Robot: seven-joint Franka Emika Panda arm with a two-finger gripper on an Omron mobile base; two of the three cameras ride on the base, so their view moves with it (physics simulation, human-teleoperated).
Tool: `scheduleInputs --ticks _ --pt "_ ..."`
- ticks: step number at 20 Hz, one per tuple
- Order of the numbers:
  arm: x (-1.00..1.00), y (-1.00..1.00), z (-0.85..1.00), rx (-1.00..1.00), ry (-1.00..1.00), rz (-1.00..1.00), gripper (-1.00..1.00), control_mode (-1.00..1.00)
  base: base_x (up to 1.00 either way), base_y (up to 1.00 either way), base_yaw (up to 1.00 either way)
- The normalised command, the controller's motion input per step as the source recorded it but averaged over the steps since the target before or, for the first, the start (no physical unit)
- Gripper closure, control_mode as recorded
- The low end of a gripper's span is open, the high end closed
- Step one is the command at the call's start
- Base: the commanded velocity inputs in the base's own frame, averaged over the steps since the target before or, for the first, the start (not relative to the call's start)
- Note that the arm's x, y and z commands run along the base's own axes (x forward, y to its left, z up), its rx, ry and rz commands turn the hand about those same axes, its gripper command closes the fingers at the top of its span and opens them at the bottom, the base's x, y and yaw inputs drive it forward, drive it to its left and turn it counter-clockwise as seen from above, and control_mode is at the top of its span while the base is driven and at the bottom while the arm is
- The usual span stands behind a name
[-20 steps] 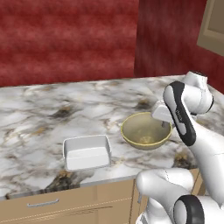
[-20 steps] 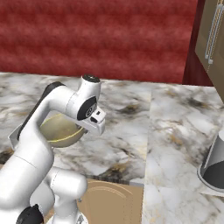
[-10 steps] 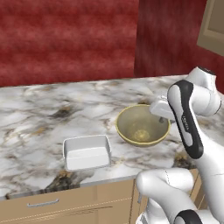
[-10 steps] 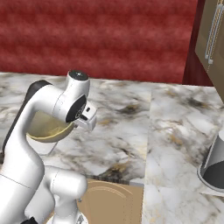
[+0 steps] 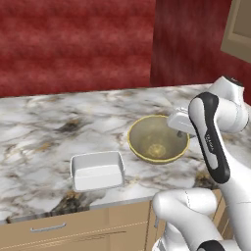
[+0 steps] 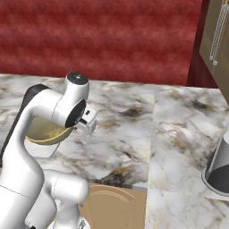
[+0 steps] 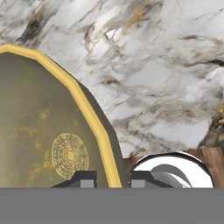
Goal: Pick the bowl and tupperware and place them in the sink. Then turn on the water.
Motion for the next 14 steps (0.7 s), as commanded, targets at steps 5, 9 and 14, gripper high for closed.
scheduleInputs --ticks 5,9,14 --pt "0.0 0.0 0.0 0.0 0.0 0.0 1.0 -1.0 0.0 0.0 0.0" --pt "0.0 0.0 0.0 0.0 0.0 0.0 1.0 -1.0 0.0 0.0 0.0" --pt "0.0 0.0 0.0 0.0 0.0 0.0 1.0 1.0 -0.5 0.0 -0.01"
